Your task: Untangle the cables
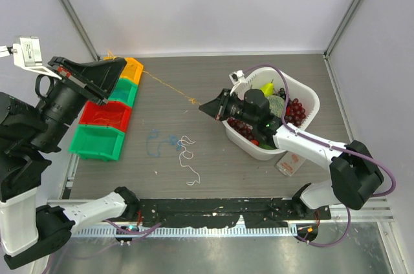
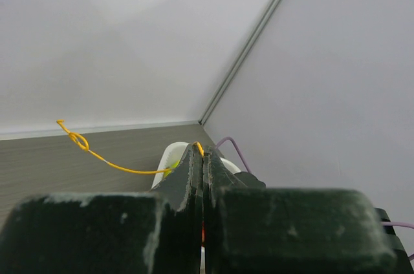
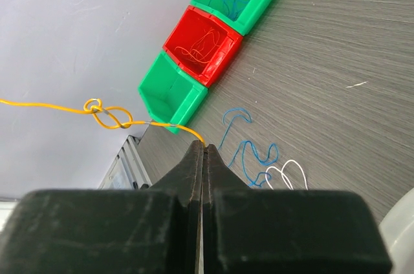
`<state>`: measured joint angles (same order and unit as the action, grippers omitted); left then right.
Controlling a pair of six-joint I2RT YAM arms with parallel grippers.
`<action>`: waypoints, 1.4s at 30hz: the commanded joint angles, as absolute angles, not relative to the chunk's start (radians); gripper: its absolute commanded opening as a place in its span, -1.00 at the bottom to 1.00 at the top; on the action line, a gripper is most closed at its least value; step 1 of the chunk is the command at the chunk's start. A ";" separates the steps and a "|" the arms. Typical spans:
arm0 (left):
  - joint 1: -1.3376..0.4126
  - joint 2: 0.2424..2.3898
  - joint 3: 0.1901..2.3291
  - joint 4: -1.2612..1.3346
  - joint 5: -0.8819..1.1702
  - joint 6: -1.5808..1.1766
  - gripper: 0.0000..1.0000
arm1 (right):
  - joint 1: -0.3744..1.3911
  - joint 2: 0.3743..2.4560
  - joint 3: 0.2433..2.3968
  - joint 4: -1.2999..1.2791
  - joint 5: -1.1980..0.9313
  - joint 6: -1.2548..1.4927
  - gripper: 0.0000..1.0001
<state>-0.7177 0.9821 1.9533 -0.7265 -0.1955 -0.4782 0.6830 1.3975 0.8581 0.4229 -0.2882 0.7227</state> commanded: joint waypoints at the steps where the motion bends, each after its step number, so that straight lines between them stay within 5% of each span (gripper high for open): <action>1: -0.715 0.977 1.990 -0.696 -0.215 -0.454 -1.00 | 0.677 1.358 0.865 0.430 -0.264 0.726 -0.99; 19: -0.713 0.979 1.878 -0.782 -0.314 -0.479 -1.00 | 0.675 1.336 0.874 0.514 -0.455 0.689 -0.99; 42: -0.712 0.939 1.378 -0.913 -0.488 -0.463 -0.94 | 0.675 1.269 0.919 0.365 -0.561 0.591 -0.99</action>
<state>-0.7177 0.9318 1.4143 -0.8963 -0.4713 -0.4686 0.6785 1.3018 0.8623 0.4309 -0.5770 0.6411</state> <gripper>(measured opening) 0.010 0.021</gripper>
